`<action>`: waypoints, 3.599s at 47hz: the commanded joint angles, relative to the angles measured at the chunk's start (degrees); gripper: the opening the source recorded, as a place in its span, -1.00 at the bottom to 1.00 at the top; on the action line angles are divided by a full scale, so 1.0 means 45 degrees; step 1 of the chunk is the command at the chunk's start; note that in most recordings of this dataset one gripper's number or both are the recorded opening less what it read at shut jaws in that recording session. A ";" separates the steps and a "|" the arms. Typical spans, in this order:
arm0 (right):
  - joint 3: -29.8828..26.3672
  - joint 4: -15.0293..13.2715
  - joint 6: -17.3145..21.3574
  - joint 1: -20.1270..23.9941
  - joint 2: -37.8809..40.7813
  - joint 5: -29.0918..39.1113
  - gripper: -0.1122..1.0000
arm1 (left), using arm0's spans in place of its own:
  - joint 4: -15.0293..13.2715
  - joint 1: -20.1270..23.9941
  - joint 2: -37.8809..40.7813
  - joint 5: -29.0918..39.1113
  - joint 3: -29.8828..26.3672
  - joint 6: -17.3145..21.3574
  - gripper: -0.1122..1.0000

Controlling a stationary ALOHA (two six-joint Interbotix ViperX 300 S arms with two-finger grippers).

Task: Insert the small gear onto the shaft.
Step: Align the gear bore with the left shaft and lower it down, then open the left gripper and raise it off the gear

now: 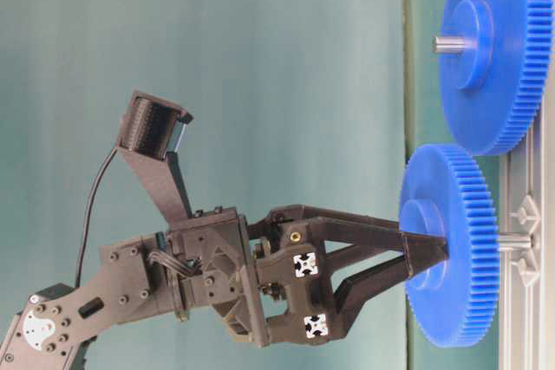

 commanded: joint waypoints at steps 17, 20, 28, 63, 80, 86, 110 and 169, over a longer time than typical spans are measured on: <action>-0.0137 0.0000 0.0117 -0.0117 0.0000 -0.0078 -0.79 | 0.0059 0.0449 -0.0273 -0.0469 0.0332 0.0117 0.45; -0.0137 0.0000 0.0117 -0.0117 -0.0020 -0.0059 -0.79 | 0.0059 0.0508 -0.0254 -0.0488 0.0352 0.0234 0.45; -0.0137 0.0020 0.0117 -0.0117 -0.0039 -0.0059 -0.79 | 0.0020 0.0762 -0.0293 -0.0430 0.0391 0.0508 0.45; -0.0117 0.0000 0.0117 -0.0117 -0.0059 -0.0059 -0.79 | 0.0020 0.0898 -0.0273 -0.0371 0.0371 0.1211 0.45; -0.0137 0.0000 0.0117 -0.0117 -0.0059 -0.0078 -0.79 | 0.0059 0.0898 -0.0215 0.0195 0.0273 0.1055 0.46; -0.0176 0.0000 0.0117 -0.0117 -0.0059 -0.0059 -0.79 | 0.0020 0.0898 -0.0234 0.0391 0.0117 0.0996 0.48; -0.0176 0.0039 0.0137 -0.0117 -0.0078 -0.0020 -0.79 | 0.0020 0.0859 -0.0254 0.0469 -0.0313 0.0840 0.69; -0.0117 0.0020 0.0391 -0.0117 -0.0078 -0.0020 -0.79 | 0.0000 -0.0117 -0.1484 0.0566 -0.0566 -0.0156 0.77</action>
